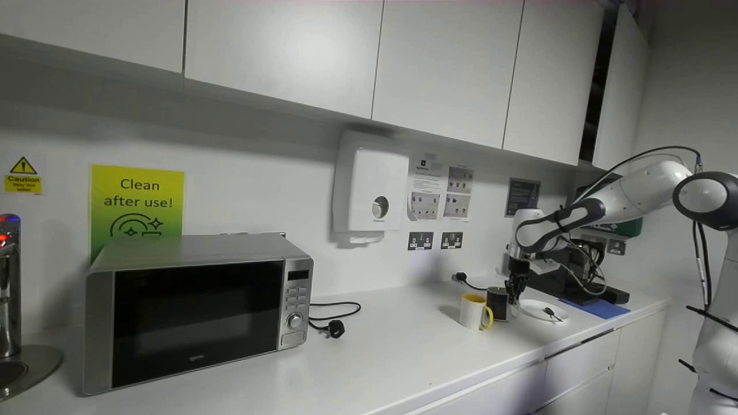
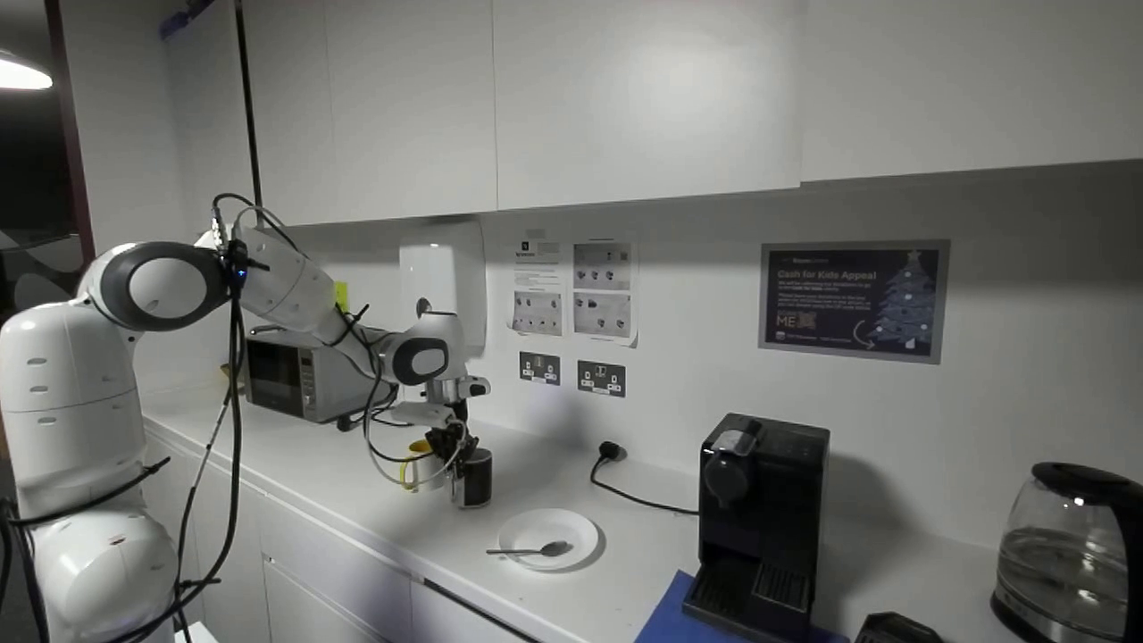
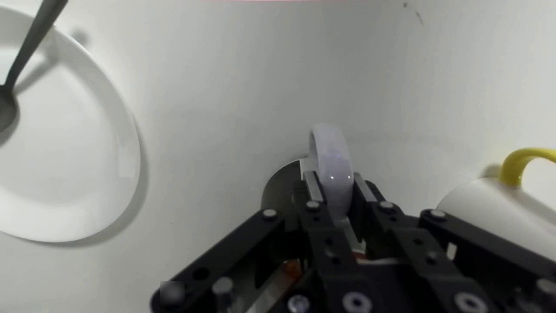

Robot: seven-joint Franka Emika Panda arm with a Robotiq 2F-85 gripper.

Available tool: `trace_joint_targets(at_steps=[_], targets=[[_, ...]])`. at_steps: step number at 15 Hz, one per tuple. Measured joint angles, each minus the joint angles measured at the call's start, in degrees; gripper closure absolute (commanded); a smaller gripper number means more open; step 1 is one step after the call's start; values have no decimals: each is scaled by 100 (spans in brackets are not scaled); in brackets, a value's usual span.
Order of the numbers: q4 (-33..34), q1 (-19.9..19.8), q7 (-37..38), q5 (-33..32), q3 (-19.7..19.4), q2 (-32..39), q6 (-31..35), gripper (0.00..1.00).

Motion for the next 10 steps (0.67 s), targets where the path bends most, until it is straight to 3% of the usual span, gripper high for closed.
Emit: trace_joint_targets(at_steps=[10], targets=[[88,-10,581,-1545,47,-290,-298,95]])
